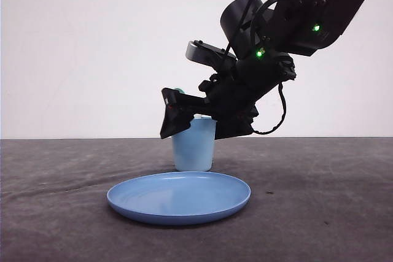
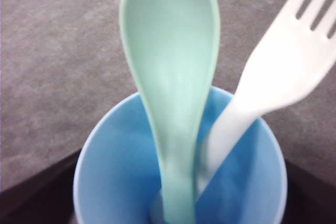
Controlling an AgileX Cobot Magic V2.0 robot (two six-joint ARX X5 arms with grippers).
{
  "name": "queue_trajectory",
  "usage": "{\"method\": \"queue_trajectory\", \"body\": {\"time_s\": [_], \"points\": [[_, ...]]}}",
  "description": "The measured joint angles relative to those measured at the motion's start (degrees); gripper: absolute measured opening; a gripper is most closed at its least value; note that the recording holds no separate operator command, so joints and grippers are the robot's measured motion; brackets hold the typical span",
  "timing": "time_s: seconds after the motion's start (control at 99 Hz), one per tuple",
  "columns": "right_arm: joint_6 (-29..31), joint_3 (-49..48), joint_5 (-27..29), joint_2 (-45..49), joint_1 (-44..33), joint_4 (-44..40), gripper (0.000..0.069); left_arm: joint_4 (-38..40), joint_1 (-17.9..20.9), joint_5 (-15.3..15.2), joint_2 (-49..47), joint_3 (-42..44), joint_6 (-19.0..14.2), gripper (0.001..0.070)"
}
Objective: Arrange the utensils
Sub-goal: 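Move the right gripper down around the cup rim and grasp the cup, then lift the cup with the right gripper and lower it onto the plate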
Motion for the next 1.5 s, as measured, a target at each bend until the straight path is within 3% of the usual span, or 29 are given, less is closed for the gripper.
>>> {"method": "queue_trajectory", "body": {"time_s": [0.101,0.313,0.495,0.899,1.212,1.505], "points": [[0.0,0.0,0.0,0.0,0.0,0.0,0.0522,0.0,0.0,0.0,0.0,0.0,0.0,0.024],[0.0,0.0,0.1,-0.1,0.0,-0.3,0.0476,0.0,0.0,0.0,0.0,0.0,0.0,0.024],[0.0,0.0,0.0,-2.8,0.1,-3.8,0.0471,0.0,0.0,0.0,0.0,0.0,0.0,0.024],[-0.1,0.0,0.3,-18.9,2.6,-17.2,0.0468,0.0,0.0,0.0,0.0,0.0,0.1,0.024],[-0.2,-7.3,4.5,-30.7,7.8,-17.7,0.0468,0.0,0.0,0.0,0.0,0.0,0.7,0.024],[-0.2,-15.7,6.1,-32.2,12.6,-15.9,0.0468,0.0,0.0,0.3,0.0,0.0,0.7,0.024]]}}
